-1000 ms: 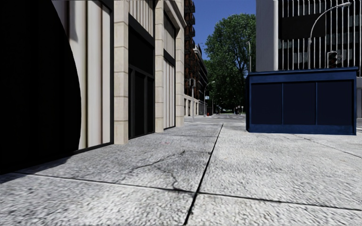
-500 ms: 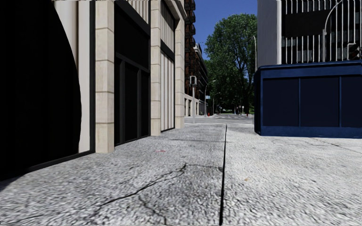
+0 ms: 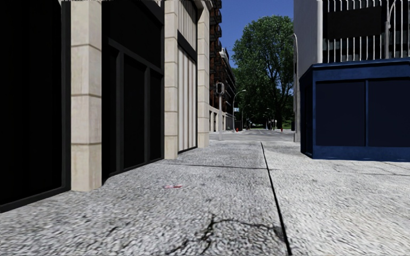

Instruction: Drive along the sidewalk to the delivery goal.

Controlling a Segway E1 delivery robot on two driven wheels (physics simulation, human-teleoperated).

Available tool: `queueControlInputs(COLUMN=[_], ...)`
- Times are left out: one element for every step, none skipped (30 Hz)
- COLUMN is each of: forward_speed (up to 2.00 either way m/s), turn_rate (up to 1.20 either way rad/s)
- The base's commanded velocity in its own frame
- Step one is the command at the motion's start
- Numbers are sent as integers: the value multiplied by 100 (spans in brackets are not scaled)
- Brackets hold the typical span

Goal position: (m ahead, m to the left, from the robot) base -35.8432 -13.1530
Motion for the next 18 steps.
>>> queueControlInputs(forward_speed=[200, 200, 200, 200, 200, 200, 200, 200, 200, 200, 200, 200, 200, 200, 200, 200, 200, 200], turn_rate=[0, 0, 0, 0, 0, 0, 0, -2, -79, -120, -120, -120, -120, -116, -40, -27, -27, -16])
